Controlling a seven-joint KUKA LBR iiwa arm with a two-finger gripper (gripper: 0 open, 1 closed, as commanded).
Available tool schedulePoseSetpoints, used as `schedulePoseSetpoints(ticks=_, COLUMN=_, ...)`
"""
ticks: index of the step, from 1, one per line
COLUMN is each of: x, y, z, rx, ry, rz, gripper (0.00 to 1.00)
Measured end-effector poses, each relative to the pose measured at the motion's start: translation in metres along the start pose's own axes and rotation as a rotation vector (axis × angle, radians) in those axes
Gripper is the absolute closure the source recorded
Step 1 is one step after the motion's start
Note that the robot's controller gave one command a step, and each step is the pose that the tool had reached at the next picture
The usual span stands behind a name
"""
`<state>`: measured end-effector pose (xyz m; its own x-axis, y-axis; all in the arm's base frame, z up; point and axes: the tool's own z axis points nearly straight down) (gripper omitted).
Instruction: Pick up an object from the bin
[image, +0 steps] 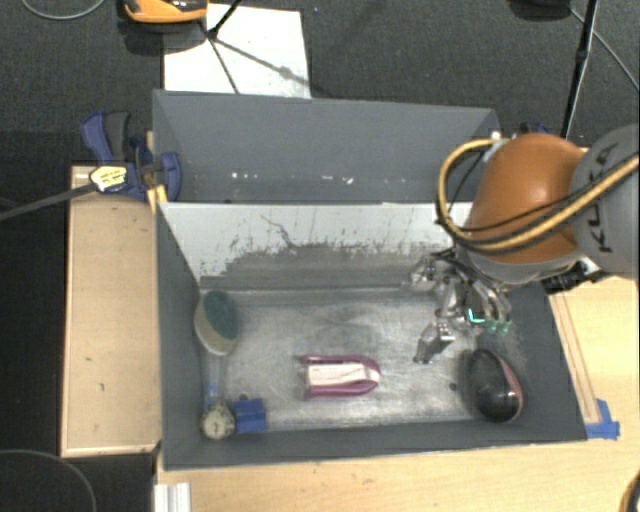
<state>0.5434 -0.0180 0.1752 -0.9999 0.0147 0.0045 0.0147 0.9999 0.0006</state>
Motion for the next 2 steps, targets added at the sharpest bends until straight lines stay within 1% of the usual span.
schedulePoseSetpoints(ticks=1, x=0.002, y=0.065, z=0.084, rx=0.004, ry=-0.009, rz=-0.28, gripper=0.0)
schedulePoseSetpoints(ticks=2, x=0.042, y=0.091, z=0.1, rx=0.0, ry=-0.013, rz=-0.327, gripper=0.0)
